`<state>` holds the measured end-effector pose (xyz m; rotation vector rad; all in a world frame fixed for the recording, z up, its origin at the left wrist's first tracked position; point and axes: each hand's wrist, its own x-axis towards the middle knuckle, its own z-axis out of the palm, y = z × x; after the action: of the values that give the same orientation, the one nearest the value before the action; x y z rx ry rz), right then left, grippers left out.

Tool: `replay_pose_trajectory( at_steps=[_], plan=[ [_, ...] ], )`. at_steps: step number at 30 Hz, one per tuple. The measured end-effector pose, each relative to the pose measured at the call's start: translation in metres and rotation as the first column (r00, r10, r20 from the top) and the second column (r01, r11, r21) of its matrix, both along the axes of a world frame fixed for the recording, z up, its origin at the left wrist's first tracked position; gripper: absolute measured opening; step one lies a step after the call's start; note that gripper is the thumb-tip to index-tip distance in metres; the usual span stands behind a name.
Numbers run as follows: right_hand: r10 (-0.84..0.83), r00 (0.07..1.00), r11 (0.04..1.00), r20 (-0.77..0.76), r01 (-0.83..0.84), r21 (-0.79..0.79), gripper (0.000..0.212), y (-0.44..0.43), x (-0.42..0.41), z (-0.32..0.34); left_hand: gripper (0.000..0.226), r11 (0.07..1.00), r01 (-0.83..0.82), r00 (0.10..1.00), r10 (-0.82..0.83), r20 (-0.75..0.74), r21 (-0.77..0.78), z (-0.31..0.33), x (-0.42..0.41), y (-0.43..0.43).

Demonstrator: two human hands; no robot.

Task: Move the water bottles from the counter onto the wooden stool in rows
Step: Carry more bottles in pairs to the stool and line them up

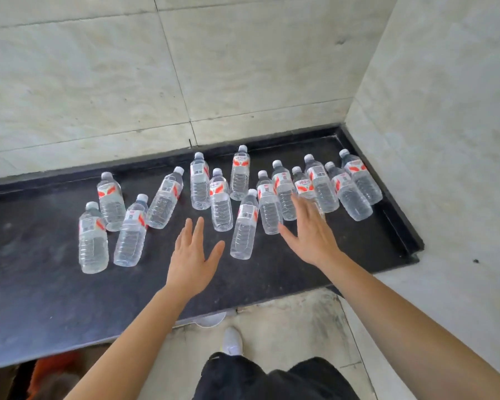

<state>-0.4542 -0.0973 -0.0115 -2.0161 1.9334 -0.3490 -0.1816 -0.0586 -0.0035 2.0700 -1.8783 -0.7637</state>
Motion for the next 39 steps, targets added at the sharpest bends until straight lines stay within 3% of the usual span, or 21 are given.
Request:
replay_pose_trajectory(
  at_steps=[9,16,20,24,28,33,39],
  plan=[
    [-0.136,0.991,0.964,-0.002,0.133,0.229,0.078,-0.032,0.014,-0.057,0.081,0.955,0.181,0.983,-0.180,-0.023,0.235,-0.070,-0.014,-0.087],
    [-0.214,0.963,0.954,-0.166,0.242,0.178,0.077,-0.070,-0.017,-0.092,0.076,0.966,0.057,0.996,-0.071,0.046,0.254,-0.097,-0.051,-0.090],
    [-0.311,0.938,0.921,-0.154,0.337,0.194,0.068,-0.090,-0.046,-0.103,0.080,0.978,-0.065,0.991,0.040,0.129,0.200,-0.109,-0.080,-0.085],
    [-0.317,0.948,0.923,-0.040,0.318,0.217,0.066,-0.093,-0.061,-0.117,0.084,0.982,-0.110,0.968,0.070,0.243,0.154,-0.118,-0.108,-0.087],
    [-0.264,0.964,0.949,-0.022,0.264,0.172,0.073,-0.087,-0.070,-0.121,0.094,0.966,-0.157,0.954,0.095,0.284,0.204,-0.126,-0.125,-0.098],
    [-0.333,0.941,0.904,-0.054,0.335,0.267,0.100,-0.074,-0.072,-0.115,0.106,0.967,-0.111,0.934,0.021,0.357,0.231,-0.133,-0.129,-0.099],
    [-0.417,0.901,0.783,-0.117,0.421,0.457,0.106,-0.036,-0.058,-0.116,0.097,0.966,-0.146,0.985,0.122,0.125,0.212,-0.133,-0.115,-0.094]
  ],
)
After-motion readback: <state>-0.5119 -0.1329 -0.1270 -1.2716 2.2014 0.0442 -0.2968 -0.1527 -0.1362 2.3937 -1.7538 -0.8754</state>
